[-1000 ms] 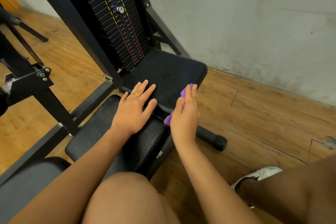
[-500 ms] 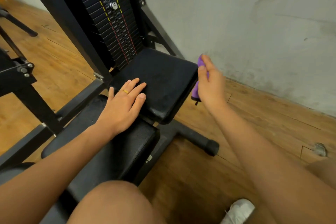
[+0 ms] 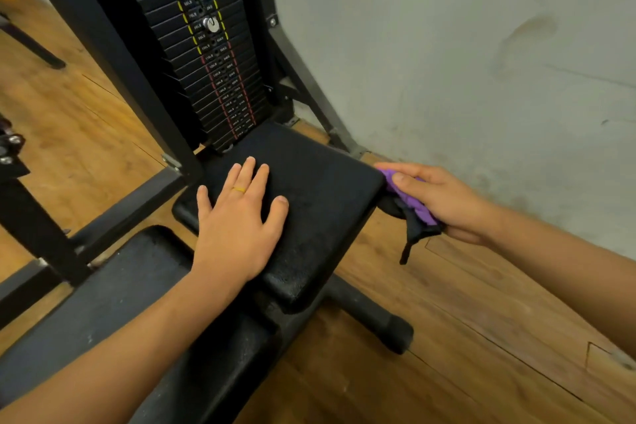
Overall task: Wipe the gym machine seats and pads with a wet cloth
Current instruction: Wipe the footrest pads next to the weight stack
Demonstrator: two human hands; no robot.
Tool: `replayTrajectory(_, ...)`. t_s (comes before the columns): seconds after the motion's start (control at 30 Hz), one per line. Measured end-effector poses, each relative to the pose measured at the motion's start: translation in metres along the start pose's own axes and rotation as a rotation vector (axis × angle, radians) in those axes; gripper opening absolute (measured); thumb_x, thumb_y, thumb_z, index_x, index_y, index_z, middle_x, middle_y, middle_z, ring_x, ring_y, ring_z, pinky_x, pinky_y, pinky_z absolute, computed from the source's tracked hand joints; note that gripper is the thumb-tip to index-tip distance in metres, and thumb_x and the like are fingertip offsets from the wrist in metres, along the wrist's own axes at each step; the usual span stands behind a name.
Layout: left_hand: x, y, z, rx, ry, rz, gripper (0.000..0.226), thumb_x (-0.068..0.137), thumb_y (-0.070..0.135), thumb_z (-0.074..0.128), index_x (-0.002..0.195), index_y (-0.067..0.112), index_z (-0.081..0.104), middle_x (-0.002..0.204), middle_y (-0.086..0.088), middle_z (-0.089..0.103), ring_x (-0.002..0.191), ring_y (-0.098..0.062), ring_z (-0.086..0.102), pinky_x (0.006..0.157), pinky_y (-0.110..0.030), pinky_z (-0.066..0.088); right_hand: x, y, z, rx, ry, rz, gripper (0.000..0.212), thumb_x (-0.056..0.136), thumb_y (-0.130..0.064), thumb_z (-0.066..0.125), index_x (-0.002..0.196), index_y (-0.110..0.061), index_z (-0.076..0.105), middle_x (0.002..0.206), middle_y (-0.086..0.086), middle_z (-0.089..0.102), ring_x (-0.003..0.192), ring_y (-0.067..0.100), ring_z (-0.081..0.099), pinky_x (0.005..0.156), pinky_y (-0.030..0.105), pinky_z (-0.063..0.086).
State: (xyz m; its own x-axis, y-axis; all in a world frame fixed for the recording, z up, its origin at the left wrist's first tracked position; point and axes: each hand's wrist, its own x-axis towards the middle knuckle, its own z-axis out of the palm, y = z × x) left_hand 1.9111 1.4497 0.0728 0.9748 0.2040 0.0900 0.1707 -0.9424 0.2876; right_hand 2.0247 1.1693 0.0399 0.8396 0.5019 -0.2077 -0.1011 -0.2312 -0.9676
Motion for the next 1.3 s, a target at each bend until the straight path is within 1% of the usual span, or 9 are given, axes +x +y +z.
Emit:
replayTrajectory(0.07,0.001,0.001,0.002,-0.007,0.011,-0.004,0.061,0.100,0.054,0.028,0.157,0.031,0.023,0.165,0.011,0.010,0.152,-0.008,0.002,0.122,-0.053,0.000,0.010,0.003,0.000,0.039,-0.007,-0.023,0.030,0.103,-0.028,0.048,0.125,-0.039,0.065,0.127,0.040,0.050,0.120,0.058,0.046,0.108,0.049,0.043)
replayTrajectory(0.17,0.005,0.001,0.002,-0.007,0.019,-0.006,0.064,0.098,0.059,0.022,0.156,0.032,0.024,0.165,0.012,0.011,0.152,-0.006,0.002,0.122,-0.053,0.000,0.027,-0.007,0.005,0.093,-0.051,-0.028,0.029,0.103,-0.029,0.048,0.124,-0.034,0.067,0.127,0.046,0.044,0.119,0.060,0.044,0.104,0.040,0.048)
replayTrajectory(0.27,0.006,0.001,0.002,0.007,0.006,-0.005,0.070,0.092,0.061,0.018,0.156,0.032,0.024,0.165,0.012,0.011,0.152,-0.006,0.002,0.122,-0.052,0.000,0.038,-0.016,0.011,0.137,-0.030,-0.026,0.031,0.104,-0.018,0.044,0.122,-0.025,0.069,0.120,0.018,0.067,0.119,0.038,0.058,0.102,0.043,0.049)
replayTrajectory(0.37,0.007,0.004,0.000,0.005,0.012,-0.007,0.071,0.092,0.060,0.018,0.156,0.031,0.023,0.165,0.012,0.011,0.152,-0.006,0.001,0.121,-0.052,-0.001,0.039,-0.022,0.004,0.105,-0.104,-0.022,0.032,0.104,-0.018,0.045,0.125,-0.025,0.067,0.124,0.020,0.065,0.121,0.038,0.057,0.105,0.043,0.047)
replayTrajectory(0.5,0.007,0.006,0.000,0.006,0.011,-0.008,0.070,0.093,0.060,0.019,0.157,0.032,0.023,0.165,0.013,0.009,0.151,-0.004,0.000,0.121,-0.050,-0.002,0.029,-0.025,-0.013,0.074,-0.232,-0.016,0.036,0.103,-0.011,0.044,0.134,-0.021,0.059,0.132,-0.004,0.064,0.124,0.015,0.058,0.106,0.030,0.045)
replayTrajectory(0.77,0.008,0.006,0.001,0.014,0.010,-0.014,0.073,0.090,0.061,0.016,0.156,0.031,0.023,0.165,0.012,0.011,0.152,-0.006,0.002,0.121,-0.052,-0.001,0.069,-0.051,0.014,0.062,-0.204,0.031,0.034,0.103,-0.009,0.046,0.131,-0.019,0.063,0.123,0.000,0.069,0.113,0.017,0.065,0.088,0.023,0.054)
replayTrajectory(0.97,0.009,0.008,-0.001,0.015,0.020,-0.013,0.070,0.093,0.059,0.018,0.157,0.031,0.022,0.166,0.012,0.009,0.152,-0.006,0.000,0.121,-0.051,-0.004,0.041,-0.034,-0.009,0.108,-0.231,0.004,0.036,0.102,-0.011,0.045,0.133,-0.020,0.061,0.131,0.000,0.064,0.122,0.022,0.060,0.105,0.034,0.047)
replayTrajectory(1.1,0.009,0.007,0.003,0.023,0.015,-0.018,0.070,0.093,0.059,0.019,0.157,0.031,0.022,0.166,0.012,0.009,0.152,-0.006,0.001,0.121,-0.052,-0.002,0.062,-0.043,0.007,0.095,-0.216,0.017,0.036,0.102,-0.009,0.044,0.134,-0.016,0.059,0.127,0.000,0.067,0.116,0.016,0.064,0.093,0.023,0.053)
replayTrajectory(1.3,0.009,0.007,0.000,0.030,-0.001,-0.027,0.069,0.093,0.058,0.019,0.157,0.031,0.021,0.166,0.012,0.008,0.152,-0.006,0.000,0.121,-0.052,-0.003,0.085,-0.056,0.029,0.007,-0.197,-0.003,0.034,0.102,-0.013,0.048,0.132,-0.019,0.061,0.124,-0.003,0.069,0.114,0.015,0.064,0.094,0.024,0.053)
